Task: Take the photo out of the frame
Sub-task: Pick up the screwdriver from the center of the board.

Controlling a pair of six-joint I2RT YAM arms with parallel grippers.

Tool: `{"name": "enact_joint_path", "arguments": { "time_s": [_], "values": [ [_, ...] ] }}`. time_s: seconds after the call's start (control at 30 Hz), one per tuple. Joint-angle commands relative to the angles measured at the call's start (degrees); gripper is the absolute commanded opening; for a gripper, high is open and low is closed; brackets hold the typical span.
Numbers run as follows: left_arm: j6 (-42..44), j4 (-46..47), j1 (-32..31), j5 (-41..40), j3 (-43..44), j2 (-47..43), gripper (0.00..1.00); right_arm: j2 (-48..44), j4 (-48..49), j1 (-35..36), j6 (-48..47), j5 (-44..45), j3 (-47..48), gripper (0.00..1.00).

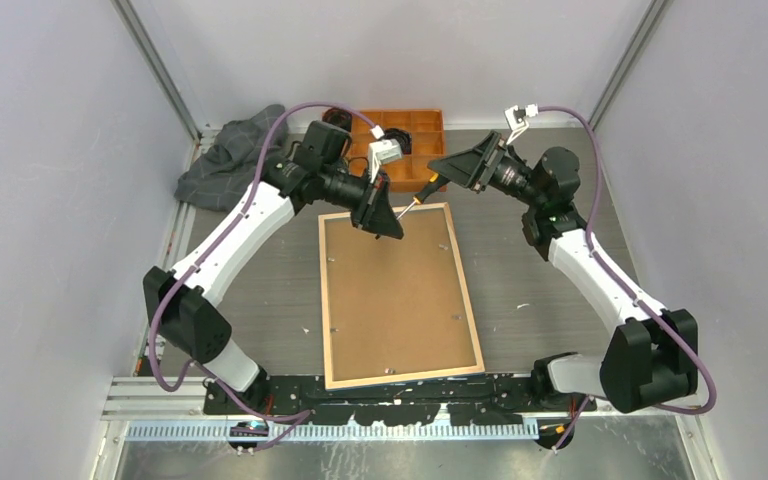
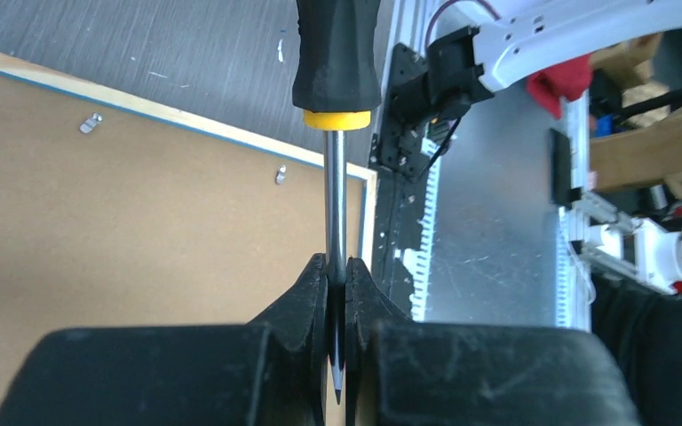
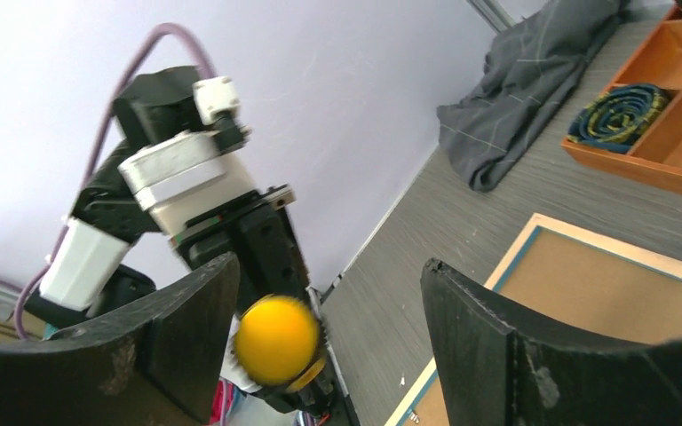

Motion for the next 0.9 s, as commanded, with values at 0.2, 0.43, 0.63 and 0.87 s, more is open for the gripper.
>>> {"name": "enact_joint_path", "arguments": {
  "time_s": [0.2, 0.43, 0.63, 0.87],
  "values": [
    [-15.82, 17.59, 3.78, 16.34, -6.09, -0.94, 0.00, 0.28, 14.68, 4.69, 2.34, -2.46, -1.53, 0.72],
    [-23.61, 26.50, 4.25, 20.97, -9.47, -0.17, 0.00, 1.61, 14.02, 6.92, 0.59, -3.02, -0.93, 0.33],
    [-24.53, 27.42, 7.86, 19.27, -10.06, -0.92, 0.23, 0.78, 7.67, 6.98, -1.78, -0.87, 0.97, 0.01],
    [-10.21, 8.74, 21.57, -2.90, -4.25, -2.87, 0.66, 5.32, -35.72, 8.37, -19.63, 18.56, 18.66, 0.01]
  ]
}}
